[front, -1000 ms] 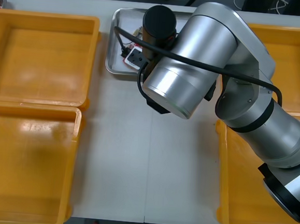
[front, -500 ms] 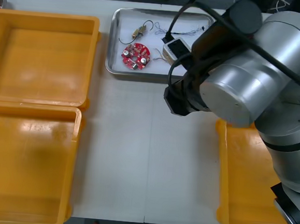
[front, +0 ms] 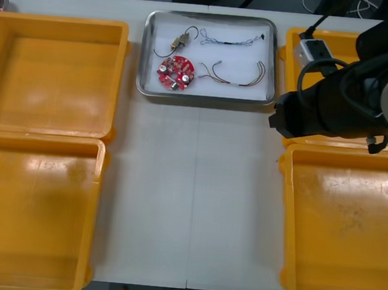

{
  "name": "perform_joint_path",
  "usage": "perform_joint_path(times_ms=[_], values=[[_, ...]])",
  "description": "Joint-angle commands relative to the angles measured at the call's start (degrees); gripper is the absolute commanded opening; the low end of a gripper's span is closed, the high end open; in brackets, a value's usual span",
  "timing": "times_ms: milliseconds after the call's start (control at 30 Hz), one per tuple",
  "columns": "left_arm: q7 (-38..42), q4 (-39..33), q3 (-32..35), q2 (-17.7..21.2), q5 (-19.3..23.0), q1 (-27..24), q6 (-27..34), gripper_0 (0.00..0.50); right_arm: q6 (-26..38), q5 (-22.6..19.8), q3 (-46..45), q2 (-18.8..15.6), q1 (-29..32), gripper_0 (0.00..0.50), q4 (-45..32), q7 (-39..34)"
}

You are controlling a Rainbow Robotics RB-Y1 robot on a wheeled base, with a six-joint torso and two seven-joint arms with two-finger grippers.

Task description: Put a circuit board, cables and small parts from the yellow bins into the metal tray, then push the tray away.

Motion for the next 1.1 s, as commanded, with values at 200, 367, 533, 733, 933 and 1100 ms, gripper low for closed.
perform_joint_path(times_ms=[200,367,533,733,933,1100], values=[[-0.17,-1.64,0.72,2.36,0.44,1.25,0.35,0.5,0.16,-4.3,-12.34,-8.6,8.15,0.5,-3.14,-3.62],[-0.17,-1.64,0.72,2.36,0.44,1.25,0.35,0.5,0.16,-4.03,-17.53,-10.36,11.93,0.5,-3.14,-3.0],[-0.17,-1.64,0.72,2.36,0.44,1.25,0.35,0.5,0.16,-4.12,-21.31,-12.11,15.97,0.5,-3.14,-1.86],[-0.17,-1.64,0.72,2.36,0.44,1.25,0.35,0.5,0.16,-5.44,-24.38,-14.49,19.4,0.5,-3.14,-0.19],[-0.17,-1.64,0.72,2.36,0.44,1.25,0.35,0.5,0.16,-5.26,-25.35,-16.77,23.79,0.5,-3.14,1.22],[-0.17,-1.64,0.72,2.36,0.44,1.25,0.35,0.5,0.16,-5.17,-25.35,-18.09,25.11,0.5,-2.97,1.74]])
